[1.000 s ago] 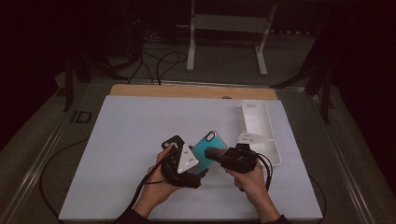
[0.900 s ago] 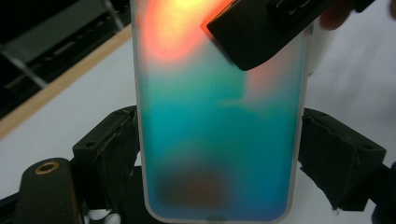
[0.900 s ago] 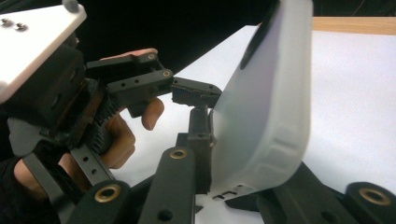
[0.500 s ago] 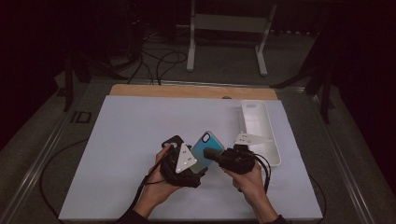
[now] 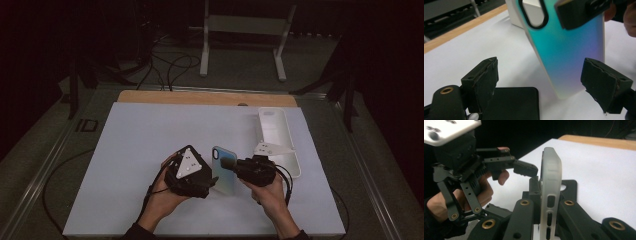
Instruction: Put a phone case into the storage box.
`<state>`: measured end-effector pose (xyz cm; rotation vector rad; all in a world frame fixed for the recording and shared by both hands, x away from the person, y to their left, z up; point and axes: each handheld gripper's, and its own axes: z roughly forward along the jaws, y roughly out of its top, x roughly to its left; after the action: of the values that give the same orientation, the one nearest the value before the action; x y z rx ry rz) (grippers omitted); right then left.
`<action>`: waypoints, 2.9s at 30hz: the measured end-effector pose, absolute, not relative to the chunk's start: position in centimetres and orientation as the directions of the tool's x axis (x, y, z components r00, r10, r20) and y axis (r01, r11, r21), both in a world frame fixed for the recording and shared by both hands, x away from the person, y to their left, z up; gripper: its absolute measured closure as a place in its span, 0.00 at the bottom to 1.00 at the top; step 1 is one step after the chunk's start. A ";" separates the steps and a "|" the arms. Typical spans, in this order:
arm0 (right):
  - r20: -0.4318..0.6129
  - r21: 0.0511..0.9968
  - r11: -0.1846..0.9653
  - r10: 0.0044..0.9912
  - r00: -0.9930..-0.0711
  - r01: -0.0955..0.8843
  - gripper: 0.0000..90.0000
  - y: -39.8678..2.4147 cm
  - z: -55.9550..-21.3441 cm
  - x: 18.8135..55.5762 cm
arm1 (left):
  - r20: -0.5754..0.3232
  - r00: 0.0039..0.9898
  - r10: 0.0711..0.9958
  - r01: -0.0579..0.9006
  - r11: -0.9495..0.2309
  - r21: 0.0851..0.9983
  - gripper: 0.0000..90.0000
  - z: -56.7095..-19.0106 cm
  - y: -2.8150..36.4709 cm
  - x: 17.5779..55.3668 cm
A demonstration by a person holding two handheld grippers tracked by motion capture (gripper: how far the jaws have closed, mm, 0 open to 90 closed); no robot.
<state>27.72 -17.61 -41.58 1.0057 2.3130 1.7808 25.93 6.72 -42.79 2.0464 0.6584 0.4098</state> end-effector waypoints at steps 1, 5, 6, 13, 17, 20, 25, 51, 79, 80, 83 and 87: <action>0.336 0.884 0.116 0.518 -0.787 0.453 0.96 -17.7 -41.5 27.7 | 0.023 0.804 0.595 0.294 -0.431 0.853 0.17 -42.8 6.8 26.0; 0.344 0.894 0.088 0.494 -0.799 0.440 0.96 -18.0 -41.2 27.7 | -0.023 0.821 0.570 0.312 -0.414 0.855 0.17 -43.0 7.2 26.2; 0.345 0.897 0.081 0.485 -0.804 0.434 0.96 -18.1 -41.1 27.6 | -0.036 0.826 0.563 0.315 -0.407 0.857 0.17 -43.1 7.2 26.2; 0.352 0.914 0.037 0.422 -0.836 0.403 0.96 -18.2 -40.3 27.2 | -0.124 0.863 0.490 0.341 -0.384 0.858 0.22 -43.7 7.3 26.6; 0.354 0.922 0.014 0.381 -0.854 0.388 0.96 -18.2 -39.9 27.1 | -0.150 0.890 0.431 0.332 -0.386 0.861 0.31 -43.9 7.2 26.5; 0.361 0.924 -0.007 0.345 -0.866 0.382 0.96 -18.1 -39.9 27.1 | -0.178 0.908 0.379 0.326 -0.371 0.870 0.35 -43.9 7.2 26.5; 0.370 0.925 -0.030 0.311 -0.875 0.380 0.96 -18.1 -40.1 27.1 | -0.200 0.922 0.331 0.317 -0.351 0.881 0.46 -43.8 7.3 26.5; 0.262 0.935 0.126 0.382 -0.886 0.330 0.44 -18.5 -40.8 26.9 | -0.114 0.944 0.308 0.238 -0.400 0.885 0.89 -43.7 7.4 25.7; 0.264 0.911 0.092 0.619 -0.739 0.402 0.11 -17.5 -39.9 27.3 | -0.070 0.831 0.553 0.313 -0.359 0.879 0.90 -43.9 8.2 26.3; 0.265 0.909 0.093 0.624 -0.735 0.406 0.11 -17.4 -39.9 27.3 | -0.067 0.826 0.559 0.313 -0.358 0.880 0.90 -43.9 8.2 26.2; 0.262 0.909 0.093 0.632 -0.730 0.407 0.11 -16.9 -39.8 27.4 | -0.056 0.817 0.574 0.313 -0.359 0.879 0.90 -43.9 8.0 26.2; 0.278 0.907 0.067 0.647 -0.710 0.416 0.11 -16.0 -39.6 27.6 | -0.046 0.807 0.588 0.314 -0.362 0.878 0.90 -44.0 7.8 26.2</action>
<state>27.59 -16.03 -39.57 1.0858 2.1384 1.7012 26.18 7.79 -44.03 1.9734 0.6730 0.3382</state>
